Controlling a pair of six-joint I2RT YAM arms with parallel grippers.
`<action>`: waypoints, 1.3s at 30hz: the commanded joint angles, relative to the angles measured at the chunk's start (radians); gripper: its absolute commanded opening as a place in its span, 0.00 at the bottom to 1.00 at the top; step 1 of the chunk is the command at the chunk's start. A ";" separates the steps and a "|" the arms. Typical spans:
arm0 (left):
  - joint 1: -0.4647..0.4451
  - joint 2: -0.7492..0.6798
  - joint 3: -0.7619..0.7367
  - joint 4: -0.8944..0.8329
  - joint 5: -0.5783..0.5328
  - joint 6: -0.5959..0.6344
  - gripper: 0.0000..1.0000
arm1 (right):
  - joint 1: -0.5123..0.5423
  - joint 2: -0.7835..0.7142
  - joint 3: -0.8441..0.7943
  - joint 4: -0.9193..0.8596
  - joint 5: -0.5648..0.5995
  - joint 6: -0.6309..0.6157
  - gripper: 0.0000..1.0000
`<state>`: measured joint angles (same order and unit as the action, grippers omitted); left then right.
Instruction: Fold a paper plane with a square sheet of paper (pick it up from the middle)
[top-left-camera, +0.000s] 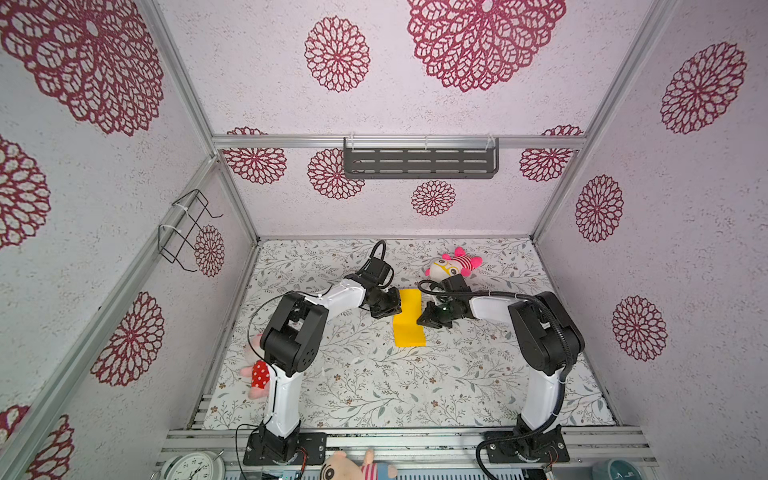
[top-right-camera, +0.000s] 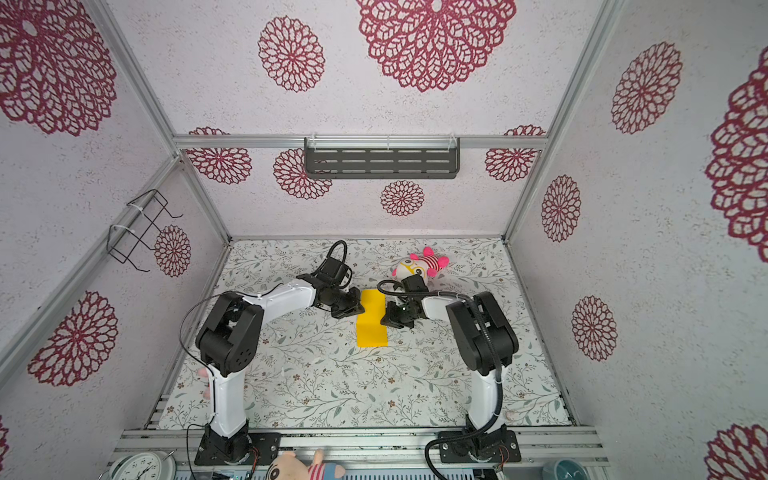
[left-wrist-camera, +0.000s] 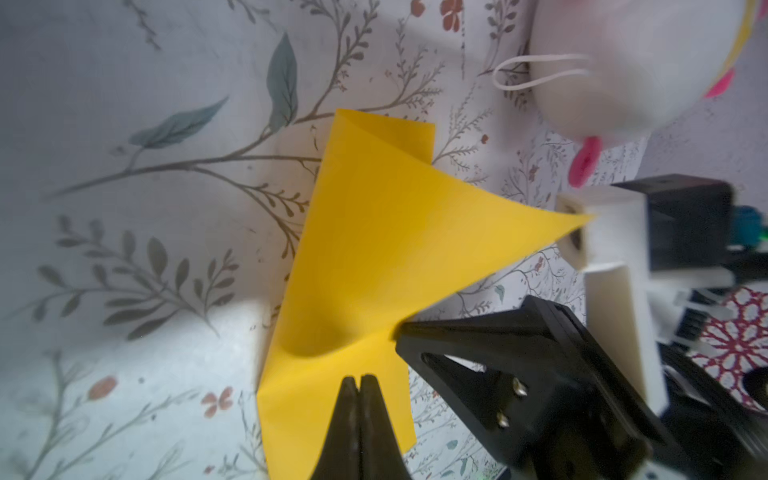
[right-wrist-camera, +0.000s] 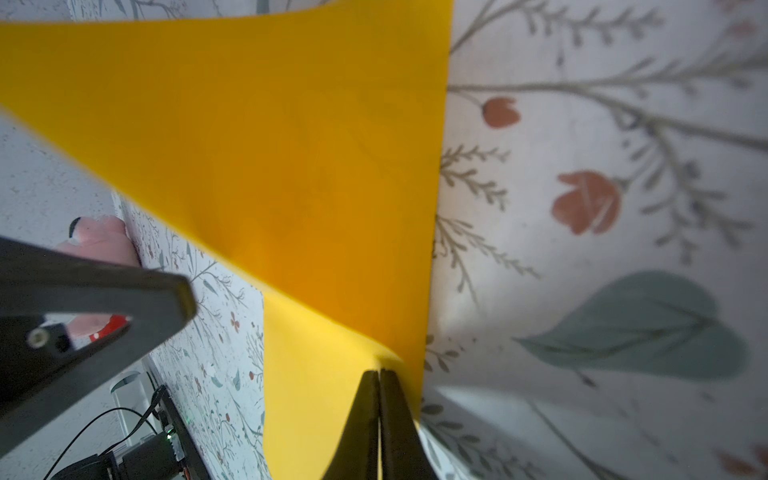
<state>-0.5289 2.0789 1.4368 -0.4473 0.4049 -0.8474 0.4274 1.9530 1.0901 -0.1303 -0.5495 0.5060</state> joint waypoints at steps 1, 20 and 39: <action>0.007 0.036 0.038 -0.018 0.031 0.032 0.00 | 0.014 0.116 -0.058 -0.132 0.232 -0.021 0.10; 0.007 0.122 0.062 -0.099 -0.018 0.050 0.00 | 0.012 0.065 -0.029 -0.121 0.195 -0.024 0.10; 0.005 0.145 0.063 -0.146 -0.054 0.058 0.00 | -0.003 0.039 0.153 0.019 0.084 0.051 0.14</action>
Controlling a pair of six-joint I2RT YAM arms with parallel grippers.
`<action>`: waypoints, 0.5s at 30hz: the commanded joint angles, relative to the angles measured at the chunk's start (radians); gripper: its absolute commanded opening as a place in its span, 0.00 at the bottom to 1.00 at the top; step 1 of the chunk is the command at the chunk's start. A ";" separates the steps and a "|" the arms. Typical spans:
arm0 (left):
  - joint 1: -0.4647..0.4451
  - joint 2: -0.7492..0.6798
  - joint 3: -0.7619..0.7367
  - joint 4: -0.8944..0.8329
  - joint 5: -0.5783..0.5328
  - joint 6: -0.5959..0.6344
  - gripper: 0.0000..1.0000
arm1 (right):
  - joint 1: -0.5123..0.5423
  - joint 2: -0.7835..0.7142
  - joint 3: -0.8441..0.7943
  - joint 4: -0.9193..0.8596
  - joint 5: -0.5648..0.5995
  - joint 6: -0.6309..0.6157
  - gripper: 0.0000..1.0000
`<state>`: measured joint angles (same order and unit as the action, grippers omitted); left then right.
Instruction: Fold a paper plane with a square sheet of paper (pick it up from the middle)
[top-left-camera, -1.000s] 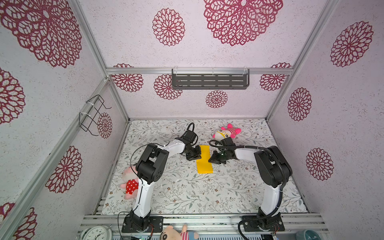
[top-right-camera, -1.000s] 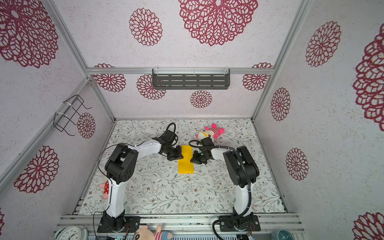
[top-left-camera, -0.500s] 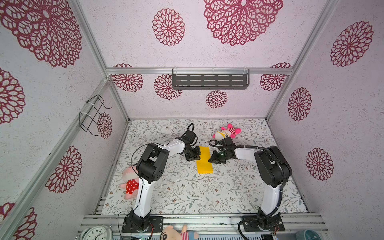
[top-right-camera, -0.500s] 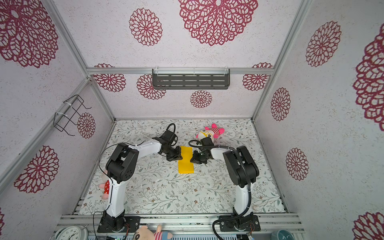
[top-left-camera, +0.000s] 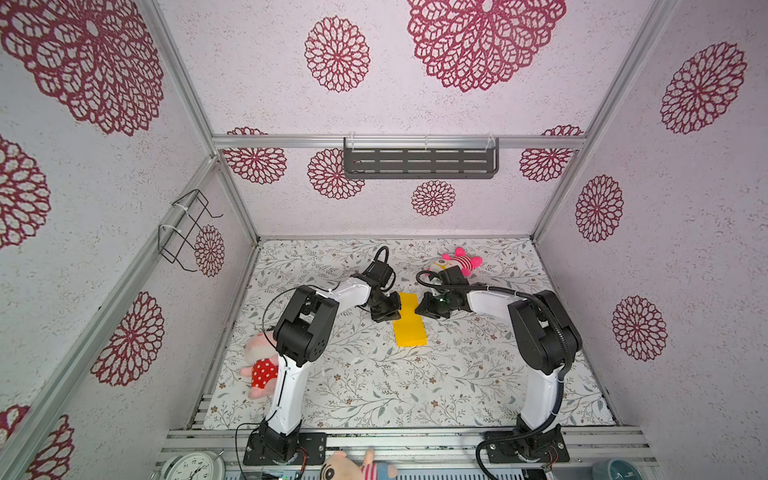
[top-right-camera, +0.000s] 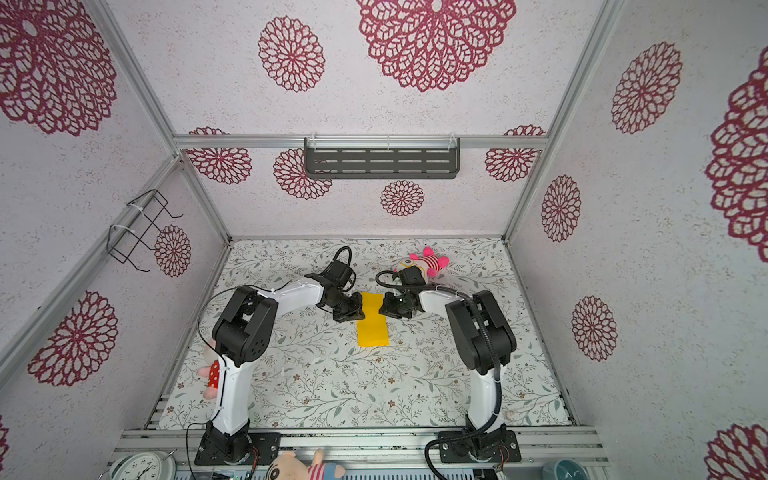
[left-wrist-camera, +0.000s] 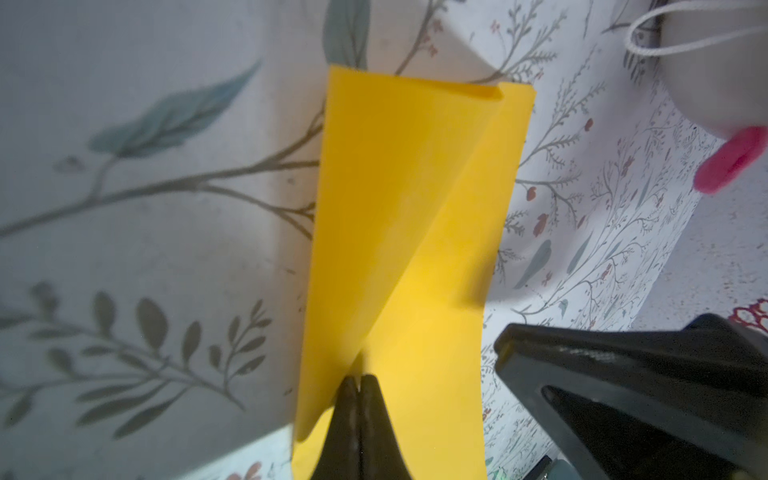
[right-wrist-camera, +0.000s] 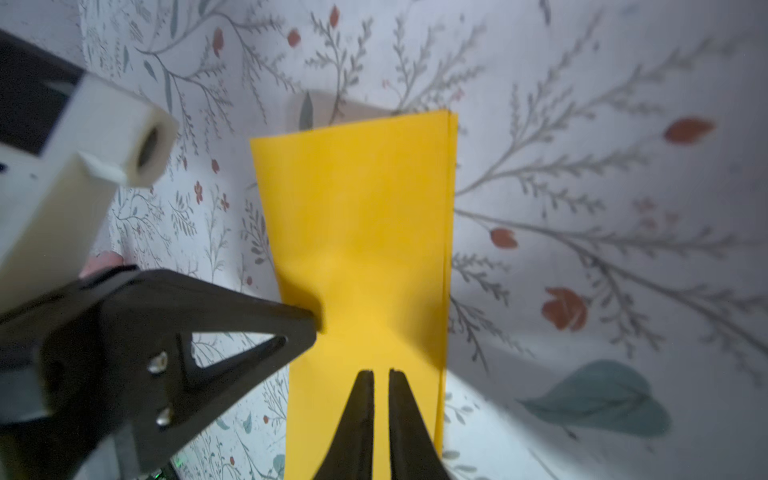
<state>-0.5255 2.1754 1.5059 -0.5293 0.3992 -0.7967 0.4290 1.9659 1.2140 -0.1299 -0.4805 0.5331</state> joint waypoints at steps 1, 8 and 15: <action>0.002 0.049 -0.007 -0.064 -0.048 0.007 0.00 | -0.004 0.038 0.037 0.019 0.013 0.023 0.13; 0.002 0.047 -0.009 -0.068 -0.045 0.007 0.00 | -0.004 0.093 0.088 -0.054 0.052 -0.007 0.12; 0.003 0.020 0.031 -0.058 -0.003 0.020 0.00 | -0.004 0.132 0.039 -0.135 0.139 -0.058 0.12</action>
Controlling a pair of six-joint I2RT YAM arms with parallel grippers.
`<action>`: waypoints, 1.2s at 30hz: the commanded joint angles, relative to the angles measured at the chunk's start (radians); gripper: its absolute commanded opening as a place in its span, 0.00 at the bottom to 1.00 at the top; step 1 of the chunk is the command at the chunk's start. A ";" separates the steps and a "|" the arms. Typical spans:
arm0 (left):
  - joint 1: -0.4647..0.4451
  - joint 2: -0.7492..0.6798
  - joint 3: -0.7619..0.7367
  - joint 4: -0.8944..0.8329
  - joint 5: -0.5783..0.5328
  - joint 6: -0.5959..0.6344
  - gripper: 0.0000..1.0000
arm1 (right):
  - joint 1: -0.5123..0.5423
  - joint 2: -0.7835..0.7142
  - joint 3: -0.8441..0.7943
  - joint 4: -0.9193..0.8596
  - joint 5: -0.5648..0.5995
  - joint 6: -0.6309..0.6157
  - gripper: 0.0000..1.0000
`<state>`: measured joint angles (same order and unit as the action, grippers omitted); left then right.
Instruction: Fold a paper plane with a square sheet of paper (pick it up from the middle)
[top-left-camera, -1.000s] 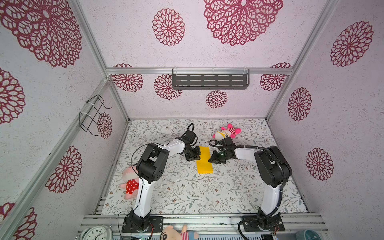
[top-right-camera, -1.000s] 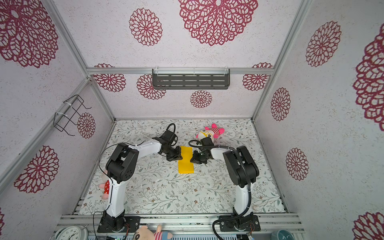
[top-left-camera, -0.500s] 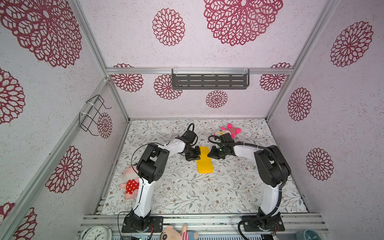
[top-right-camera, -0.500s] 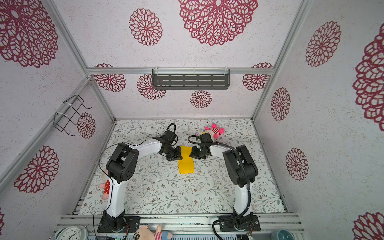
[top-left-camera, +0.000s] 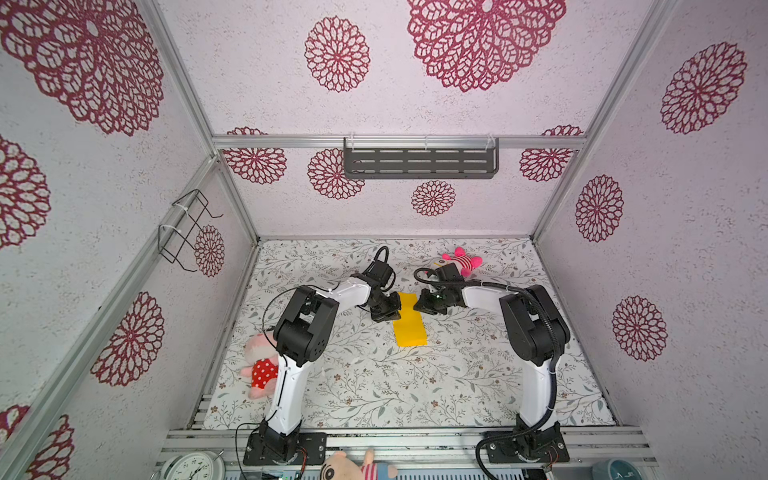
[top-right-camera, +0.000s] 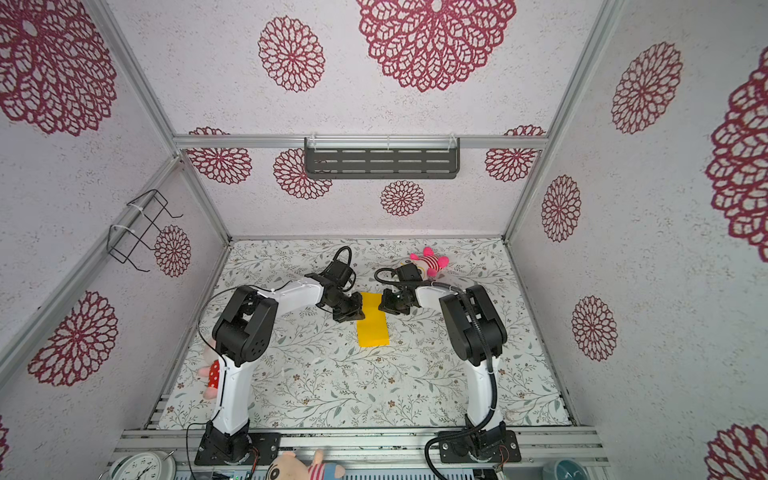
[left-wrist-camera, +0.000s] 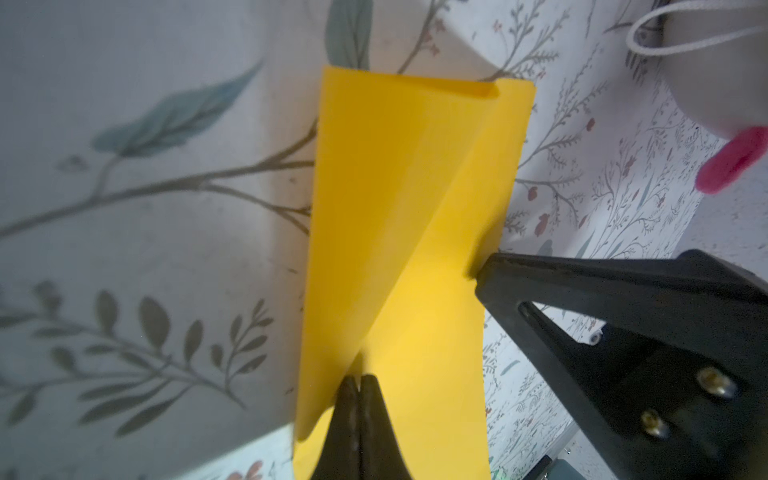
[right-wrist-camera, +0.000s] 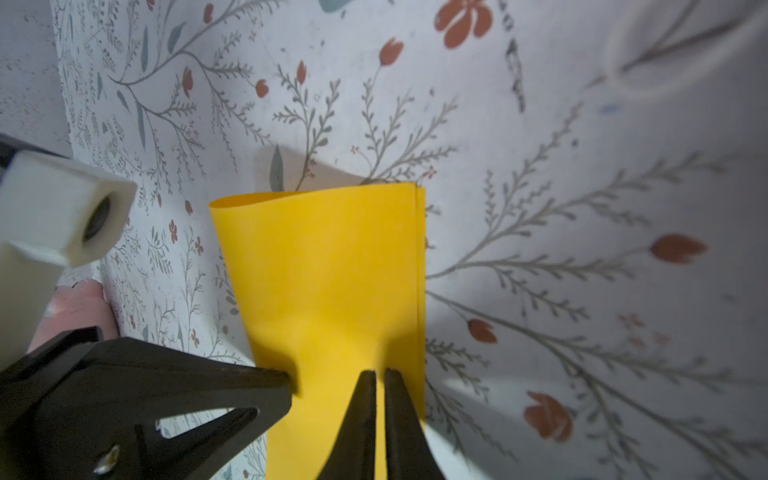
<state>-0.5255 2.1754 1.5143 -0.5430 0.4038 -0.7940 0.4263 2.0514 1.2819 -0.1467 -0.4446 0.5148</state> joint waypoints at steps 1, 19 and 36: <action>0.004 0.014 0.038 -0.044 -0.001 0.023 0.00 | -0.001 0.055 -0.032 -0.126 0.114 -0.044 0.12; 0.045 0.040 0.052 -0.106 -0.043 0.056 0.01 | -0.002 0.095 -0.029 -0.163 0.170 -0.077 0.11; 0.055 -0.097 0.026 -0.041 -0.044 0.073 0.01 | -0.001 0.096 -0.024 -0.168 0.178 -0.080 0.11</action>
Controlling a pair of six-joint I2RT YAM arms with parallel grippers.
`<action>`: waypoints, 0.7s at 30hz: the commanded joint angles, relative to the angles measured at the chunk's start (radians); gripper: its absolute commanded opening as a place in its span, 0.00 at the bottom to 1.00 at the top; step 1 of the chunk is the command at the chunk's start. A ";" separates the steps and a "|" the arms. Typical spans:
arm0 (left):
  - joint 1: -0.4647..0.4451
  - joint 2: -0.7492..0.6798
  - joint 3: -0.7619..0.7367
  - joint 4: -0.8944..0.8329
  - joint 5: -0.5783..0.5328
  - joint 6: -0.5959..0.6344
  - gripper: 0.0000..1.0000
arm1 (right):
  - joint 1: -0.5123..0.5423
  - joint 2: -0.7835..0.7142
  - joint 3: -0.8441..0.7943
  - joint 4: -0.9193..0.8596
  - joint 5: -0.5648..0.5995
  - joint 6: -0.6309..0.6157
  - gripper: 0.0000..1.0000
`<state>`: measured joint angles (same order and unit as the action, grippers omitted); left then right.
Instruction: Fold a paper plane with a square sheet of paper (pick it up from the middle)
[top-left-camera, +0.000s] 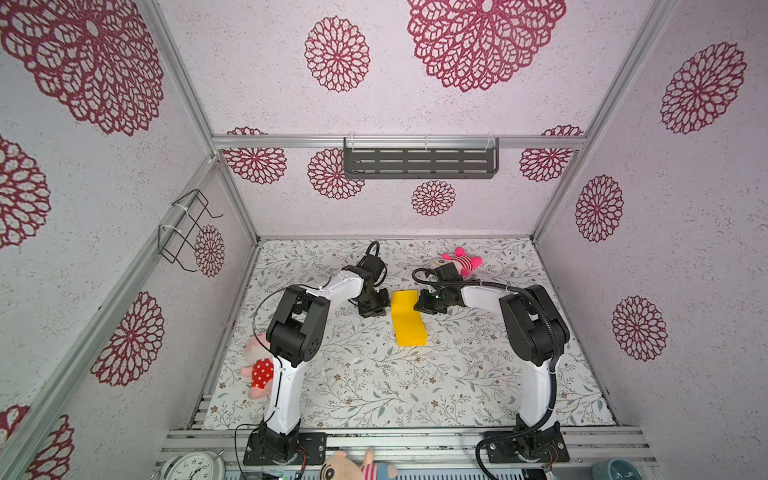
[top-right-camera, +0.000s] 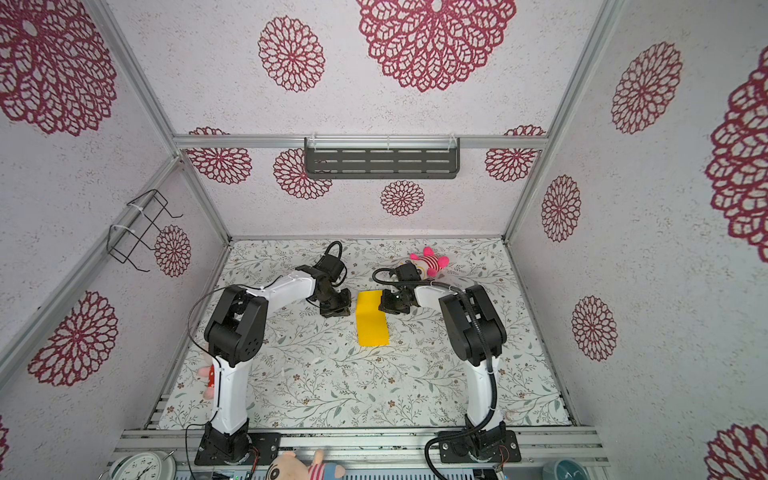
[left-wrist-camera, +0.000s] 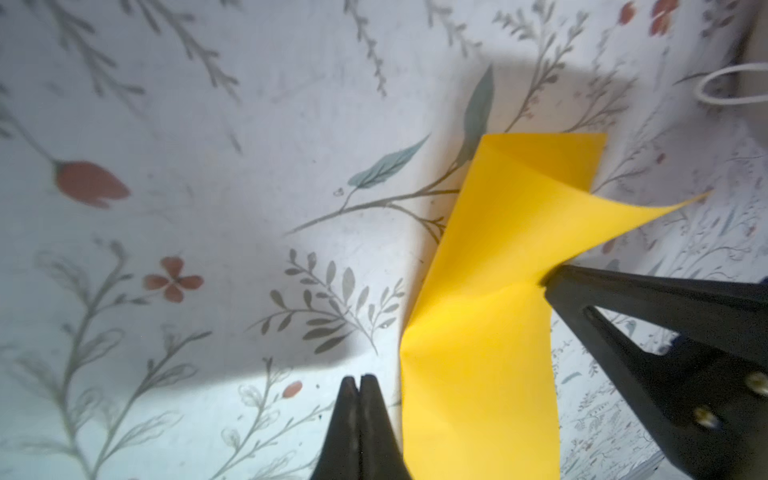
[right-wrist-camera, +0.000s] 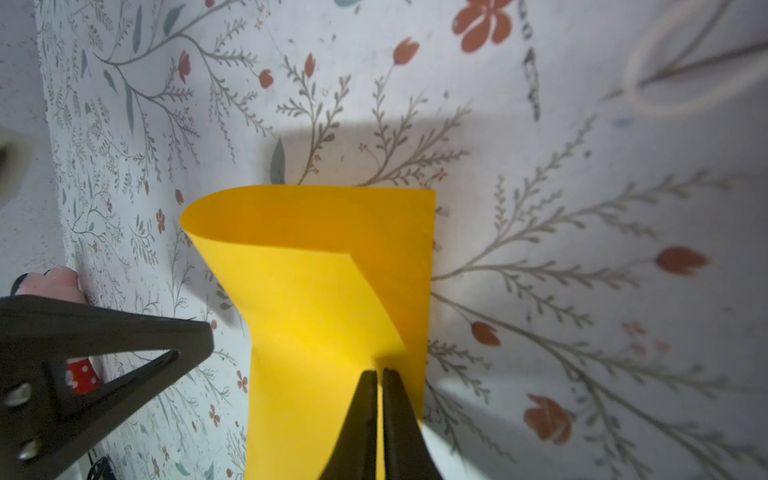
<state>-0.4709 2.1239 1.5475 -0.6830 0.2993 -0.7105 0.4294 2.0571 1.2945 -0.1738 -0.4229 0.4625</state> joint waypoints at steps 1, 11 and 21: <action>0.001 -0.035 -0.003 0.123 0.082 -0.020 0.01 | -0.005 0.090 -0.038 -0.140 0.155 -0.027 0.11; -0.001 0.105 0.105 0.125 0.109 -0.028 0.01 | -0.004 0.094 -0.044 -0.133 0.148 -0.029 0.11; 0.010 0.154 0.143 0.004 -0.030 -0.004 0.01 | -0.005 0.092 -0.052 -0.136 0.154 -0.033 0.11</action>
<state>-0.4694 2.2623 1.6730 -0.6075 0.3447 -0.7311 0.4294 2.0586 1.2964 -0.1745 -0.4232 0.4622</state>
